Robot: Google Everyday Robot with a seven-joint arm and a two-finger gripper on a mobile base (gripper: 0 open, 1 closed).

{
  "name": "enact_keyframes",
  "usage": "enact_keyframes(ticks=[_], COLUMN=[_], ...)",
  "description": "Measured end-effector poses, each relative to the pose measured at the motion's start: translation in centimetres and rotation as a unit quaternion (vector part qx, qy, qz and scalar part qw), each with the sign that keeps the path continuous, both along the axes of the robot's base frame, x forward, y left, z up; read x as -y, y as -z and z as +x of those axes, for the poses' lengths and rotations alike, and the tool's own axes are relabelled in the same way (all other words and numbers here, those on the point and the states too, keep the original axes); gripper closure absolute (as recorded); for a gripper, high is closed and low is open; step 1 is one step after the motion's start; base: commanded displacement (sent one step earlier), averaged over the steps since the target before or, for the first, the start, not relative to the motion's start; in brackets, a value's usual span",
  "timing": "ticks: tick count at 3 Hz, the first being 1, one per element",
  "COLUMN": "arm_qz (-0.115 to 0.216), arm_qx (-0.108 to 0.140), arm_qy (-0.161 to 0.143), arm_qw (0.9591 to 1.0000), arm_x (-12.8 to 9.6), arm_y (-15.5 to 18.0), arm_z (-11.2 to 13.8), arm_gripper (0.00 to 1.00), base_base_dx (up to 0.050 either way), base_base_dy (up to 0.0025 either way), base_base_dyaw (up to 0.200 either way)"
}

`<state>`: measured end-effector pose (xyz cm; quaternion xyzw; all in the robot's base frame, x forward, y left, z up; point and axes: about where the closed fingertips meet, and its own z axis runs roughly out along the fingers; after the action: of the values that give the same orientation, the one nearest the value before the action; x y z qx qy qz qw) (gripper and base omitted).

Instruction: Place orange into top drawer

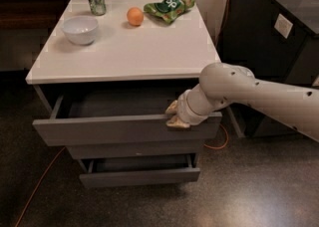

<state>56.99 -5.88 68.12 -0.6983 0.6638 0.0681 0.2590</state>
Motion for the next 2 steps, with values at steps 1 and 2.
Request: enact_keyframes(ticks=[1,2], arm_qz=[0.006,0.008], arm_qx=[-0.005,-0.023], arm_qy=[0.003,-0.001], arm_qw=[1.0,0.9997], arm_x=[0.1,-0.1], arm_y=[-0.7,-1.4], arm_z=[-2.2,-5.5], arm_gripper=[1.0,1.0], base_base_dx=[0.0,0.0], base_base_dy=[0.0,0.0], base_base_dyaw=[0.0,0.0])
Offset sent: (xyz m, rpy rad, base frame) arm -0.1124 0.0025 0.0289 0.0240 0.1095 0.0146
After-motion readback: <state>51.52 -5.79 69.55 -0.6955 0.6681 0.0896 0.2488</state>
